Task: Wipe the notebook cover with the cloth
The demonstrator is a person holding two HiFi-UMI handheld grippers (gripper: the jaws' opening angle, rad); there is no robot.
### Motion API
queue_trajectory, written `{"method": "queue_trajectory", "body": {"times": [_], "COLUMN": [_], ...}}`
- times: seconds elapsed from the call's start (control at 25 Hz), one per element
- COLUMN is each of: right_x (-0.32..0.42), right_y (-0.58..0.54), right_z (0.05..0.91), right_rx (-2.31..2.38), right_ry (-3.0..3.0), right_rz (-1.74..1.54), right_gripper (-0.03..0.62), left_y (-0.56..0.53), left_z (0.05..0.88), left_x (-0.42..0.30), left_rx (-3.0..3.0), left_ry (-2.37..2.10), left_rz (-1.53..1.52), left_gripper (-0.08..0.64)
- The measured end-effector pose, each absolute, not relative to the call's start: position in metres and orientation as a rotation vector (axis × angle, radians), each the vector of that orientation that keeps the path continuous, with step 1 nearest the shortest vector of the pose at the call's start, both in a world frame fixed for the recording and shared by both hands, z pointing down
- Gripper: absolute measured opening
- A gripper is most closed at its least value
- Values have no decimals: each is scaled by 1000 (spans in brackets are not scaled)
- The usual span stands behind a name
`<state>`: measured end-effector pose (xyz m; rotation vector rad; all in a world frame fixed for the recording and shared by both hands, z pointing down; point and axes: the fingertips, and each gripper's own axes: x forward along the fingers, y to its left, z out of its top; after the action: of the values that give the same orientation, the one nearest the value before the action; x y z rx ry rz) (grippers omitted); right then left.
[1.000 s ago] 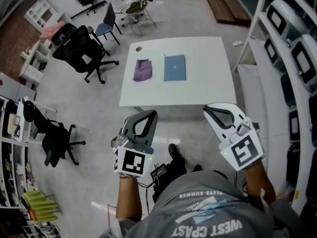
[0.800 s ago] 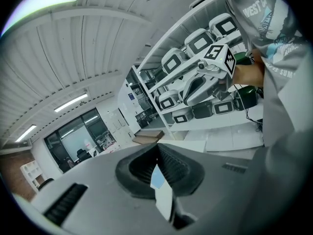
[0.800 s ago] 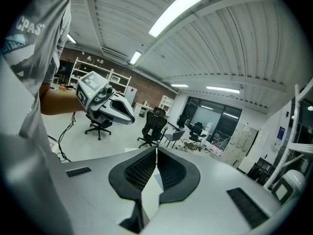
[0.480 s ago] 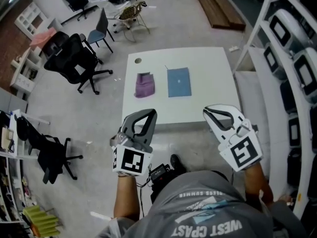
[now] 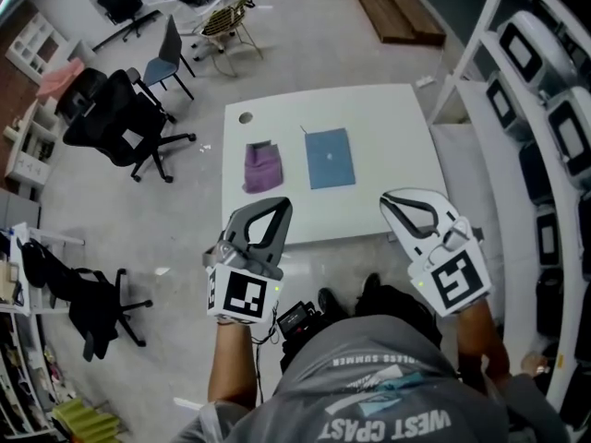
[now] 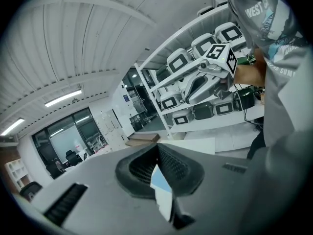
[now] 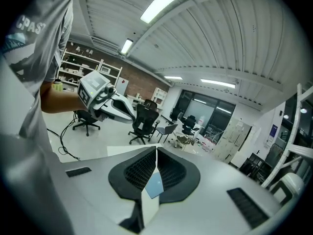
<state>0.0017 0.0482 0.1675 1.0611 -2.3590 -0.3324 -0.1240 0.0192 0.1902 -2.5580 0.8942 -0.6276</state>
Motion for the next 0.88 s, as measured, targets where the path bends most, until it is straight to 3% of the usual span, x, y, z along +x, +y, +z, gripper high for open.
{"method": "queue_trajectory", "body": {"times": [0.88], "right_x": [37], "right_y": [-107], "right_z": [181], "right_rx": [734], "right_ry": [-2570], "right_rz": [-352], "right_gripper": [32], "left_y": [-97], "left_z": [224], "left_x": [-114], "left_rx": [-2469], "left_ry": [1329], "left_rz": [-877], "left_gripper": [3]}}
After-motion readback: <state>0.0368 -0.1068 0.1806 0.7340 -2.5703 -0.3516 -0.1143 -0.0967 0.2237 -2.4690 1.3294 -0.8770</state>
